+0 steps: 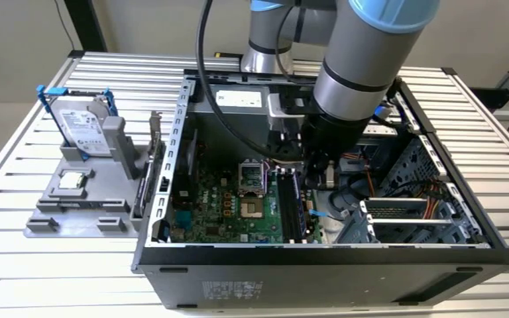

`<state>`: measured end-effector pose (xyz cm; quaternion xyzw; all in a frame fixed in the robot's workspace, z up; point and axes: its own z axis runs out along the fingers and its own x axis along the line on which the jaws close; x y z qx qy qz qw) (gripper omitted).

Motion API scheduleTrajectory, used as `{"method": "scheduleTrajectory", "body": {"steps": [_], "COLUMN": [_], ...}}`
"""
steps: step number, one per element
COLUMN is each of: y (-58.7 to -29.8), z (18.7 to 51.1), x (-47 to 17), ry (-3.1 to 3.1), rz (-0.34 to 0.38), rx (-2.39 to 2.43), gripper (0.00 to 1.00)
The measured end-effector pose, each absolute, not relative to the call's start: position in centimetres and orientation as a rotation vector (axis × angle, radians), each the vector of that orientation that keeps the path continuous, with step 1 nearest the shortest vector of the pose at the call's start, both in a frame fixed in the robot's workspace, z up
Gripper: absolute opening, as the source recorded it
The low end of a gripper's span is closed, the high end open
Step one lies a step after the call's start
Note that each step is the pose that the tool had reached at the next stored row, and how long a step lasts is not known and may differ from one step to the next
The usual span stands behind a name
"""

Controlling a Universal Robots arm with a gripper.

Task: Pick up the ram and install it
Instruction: 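Press down the ram until it locks into place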

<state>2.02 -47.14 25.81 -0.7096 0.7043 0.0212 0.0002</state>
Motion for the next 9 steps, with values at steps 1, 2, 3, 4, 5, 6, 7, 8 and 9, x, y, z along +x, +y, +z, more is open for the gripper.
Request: {"method": "scheduleTrajectory", "body": {"steps": [1, 2, 3, 4, 5, 6, 7, 8, 9], "y": [-47.3, -47.5, -47.6, -47.7, -47.7, -47.7, -47.7, -47.7, -47.7], "z": [25.8, 25.7, 25.5, 25.4, 25.2, 25.0, 24.8, 24.6, 24.5], "x": [2.0, 2.0, 2.0, 2.0, 2.0, 2.0, 2.0, 2.0, 2.0], "ry": [2.212, 2.212, 2.212, 2.212, 2.213, 2.213, 2.213, 2.213, 2.213], "rz": [0.066, 0.066, 0.066, 0.067, 0.067, 0.066, 0.066, 0.066, 0.066], "rx": [-2.229, -2.229, -2.229, -2.229, -2.229, -2.229, -2.229, -2.229, -2.229], "gripper": [0.00, 0.00, 0.00, 0.00, 0.00, 0.00, 0.00, 0.00, 0.00]}}
